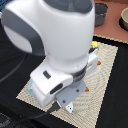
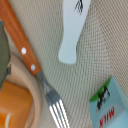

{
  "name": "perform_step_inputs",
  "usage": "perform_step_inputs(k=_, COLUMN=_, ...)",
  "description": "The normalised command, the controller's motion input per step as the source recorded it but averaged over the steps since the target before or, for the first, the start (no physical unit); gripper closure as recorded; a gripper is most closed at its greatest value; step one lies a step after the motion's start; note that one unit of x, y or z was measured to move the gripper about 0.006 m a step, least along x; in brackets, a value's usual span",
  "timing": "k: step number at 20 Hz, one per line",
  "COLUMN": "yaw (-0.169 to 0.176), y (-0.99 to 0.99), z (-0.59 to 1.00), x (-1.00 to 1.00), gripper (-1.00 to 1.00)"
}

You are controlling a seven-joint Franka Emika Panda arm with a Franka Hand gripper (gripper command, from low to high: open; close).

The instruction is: Interact with the objects in diverse but meaningful ways.

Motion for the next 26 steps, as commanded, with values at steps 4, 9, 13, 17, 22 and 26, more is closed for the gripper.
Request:
perform_step_inputs(k=4, yaw=0.075, y=0.3, z=0.49, x=-0.74, gripper=-1.0)
perform_step_inputs(k=9, yaw=0.173, y=0.1, z=0.14, x=-0.67, gripper=-1.0)
perform_step_inputs(k=13, yaw=0.216, y=0.0, z=0.0, x=-0.57, gripper=-1.0)
perform_step_inputs(k=17, yaw=0.17, y=-0.21, z=-0.04, x=-0.49, gripper=-1.0)
perform_step_inputs(k=22, yaw=0.074, y=-0.55, z=-0.2, x=-0.22, gripper=-1.0)
perform_step_inputs(k=26, yaw=0.035, y=-0.52, z=-0.35, x=-0.35, gripper=-1.0)
